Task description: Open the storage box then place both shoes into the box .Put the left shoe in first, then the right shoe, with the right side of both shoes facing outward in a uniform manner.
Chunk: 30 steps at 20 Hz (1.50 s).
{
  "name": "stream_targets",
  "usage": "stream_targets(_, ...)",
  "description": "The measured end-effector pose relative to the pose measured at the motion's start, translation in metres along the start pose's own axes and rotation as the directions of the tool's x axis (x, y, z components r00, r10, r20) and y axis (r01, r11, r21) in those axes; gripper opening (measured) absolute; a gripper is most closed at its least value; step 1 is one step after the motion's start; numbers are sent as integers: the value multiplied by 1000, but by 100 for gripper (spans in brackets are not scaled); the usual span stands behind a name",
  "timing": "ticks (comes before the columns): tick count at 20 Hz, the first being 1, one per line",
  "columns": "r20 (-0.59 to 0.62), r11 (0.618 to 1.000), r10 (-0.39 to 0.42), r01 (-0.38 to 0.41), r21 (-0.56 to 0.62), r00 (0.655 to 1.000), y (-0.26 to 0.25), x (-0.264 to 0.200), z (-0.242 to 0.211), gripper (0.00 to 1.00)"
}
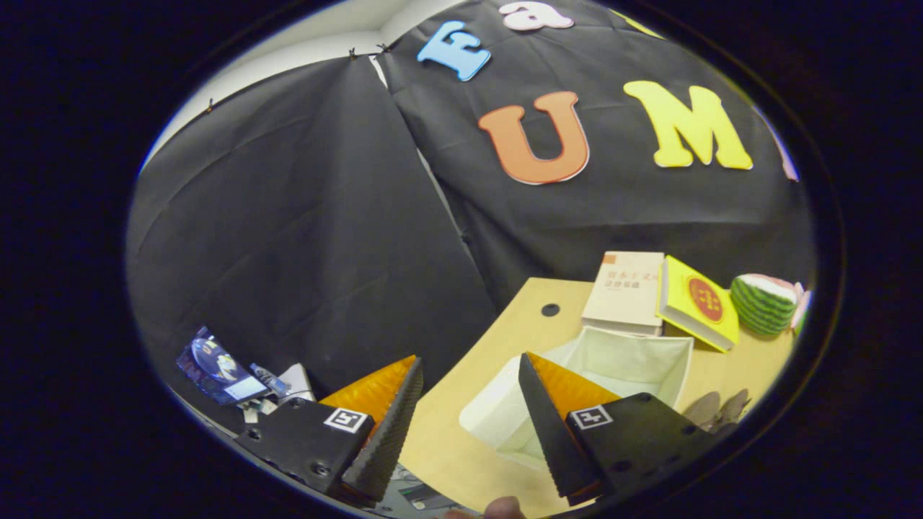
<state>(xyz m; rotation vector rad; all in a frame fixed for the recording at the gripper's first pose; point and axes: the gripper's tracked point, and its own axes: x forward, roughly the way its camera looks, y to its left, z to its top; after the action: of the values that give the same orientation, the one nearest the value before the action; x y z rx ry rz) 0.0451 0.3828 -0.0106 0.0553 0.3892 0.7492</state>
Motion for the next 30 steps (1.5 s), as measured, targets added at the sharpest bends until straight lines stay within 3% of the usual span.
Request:
stream_targets(3, 66, 994, -106, 108, -21, 992, -44, -38, 5, 90)
stream_targets(10, 111, 951, -309, 304, 64, 944, -147, -131, -5, 94)
stream_targets(17, -7, 884, -446, 441, 156, 895, -231, -186, -79, 94)
stream_targets(22, -161, 849, -458, 484, 210, 874, -269, -177, -155, 94)
stream_targets(26, -287, 839, -385, 462, 287, 877, -282, -148, -198, 94)
stream_targets(30, -387, 801, -335, 476, 364, 859, -304, -115, -226, 94)
